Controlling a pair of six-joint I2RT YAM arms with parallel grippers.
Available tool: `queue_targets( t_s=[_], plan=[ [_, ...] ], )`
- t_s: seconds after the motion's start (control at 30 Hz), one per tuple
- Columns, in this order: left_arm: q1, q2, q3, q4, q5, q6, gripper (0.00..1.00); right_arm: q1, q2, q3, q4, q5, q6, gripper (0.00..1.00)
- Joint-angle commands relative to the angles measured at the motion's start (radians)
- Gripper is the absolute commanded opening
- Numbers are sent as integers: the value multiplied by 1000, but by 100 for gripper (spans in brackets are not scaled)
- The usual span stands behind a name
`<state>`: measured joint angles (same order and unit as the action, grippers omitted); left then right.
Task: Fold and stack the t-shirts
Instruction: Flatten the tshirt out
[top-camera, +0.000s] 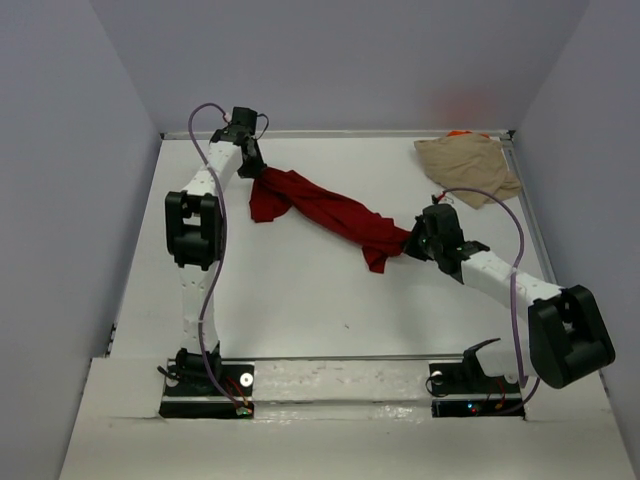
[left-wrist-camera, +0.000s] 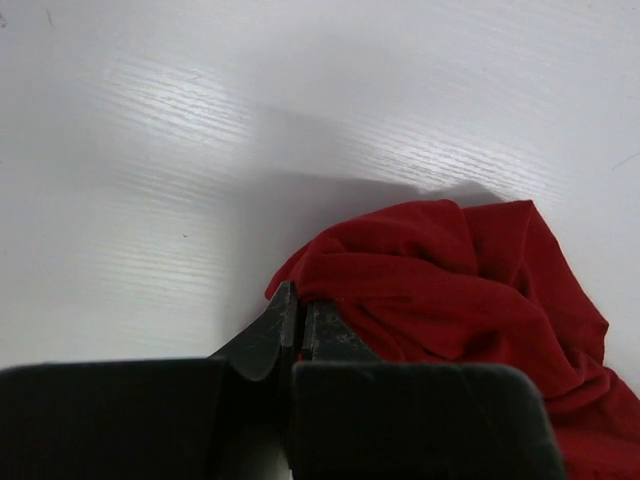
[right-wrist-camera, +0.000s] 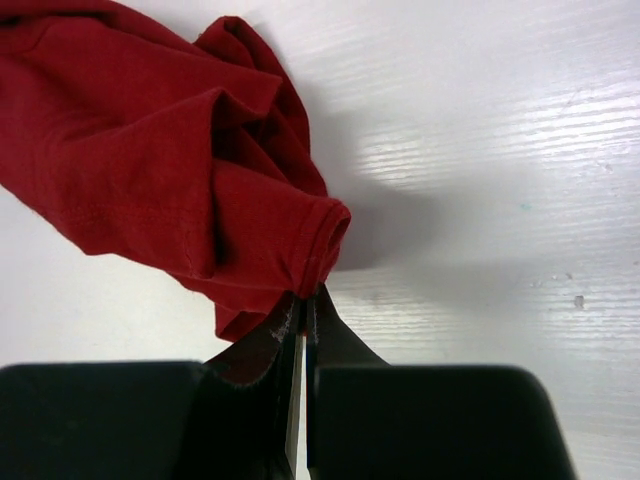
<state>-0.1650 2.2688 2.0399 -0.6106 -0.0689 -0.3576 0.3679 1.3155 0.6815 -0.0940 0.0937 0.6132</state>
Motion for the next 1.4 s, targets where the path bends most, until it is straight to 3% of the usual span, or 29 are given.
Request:
queue_targets(
  t_s=[0.0, 0.23, 0.4, 0.8, 1.2, 1.37],
  plan=[
    [45, -35, 28, -20, -63, -18, 0, 6, 31, 6, 80, -40, 60, 0],
    [79, -80, -66, 12, -57, -24, 0, -64, 88, -28, 187, -198, 100, 0],
    [68, -92, -98, 35, -25, -38, 0, -76, 128, 1, 191, -216, 71, 0],
    [51, -92, -109, 45, -52, -38, 0, -99, 93, -66, 218, -175, 66, 0],
    [53, -104, -102, 29, -117, -40, 0, -99, -142, -256, 221, -37, 172, 0],
    [53, -89, -86, 21, -75, -35, 0, -99, -121, -221, 218, -28, 102, 0]
  ],
)
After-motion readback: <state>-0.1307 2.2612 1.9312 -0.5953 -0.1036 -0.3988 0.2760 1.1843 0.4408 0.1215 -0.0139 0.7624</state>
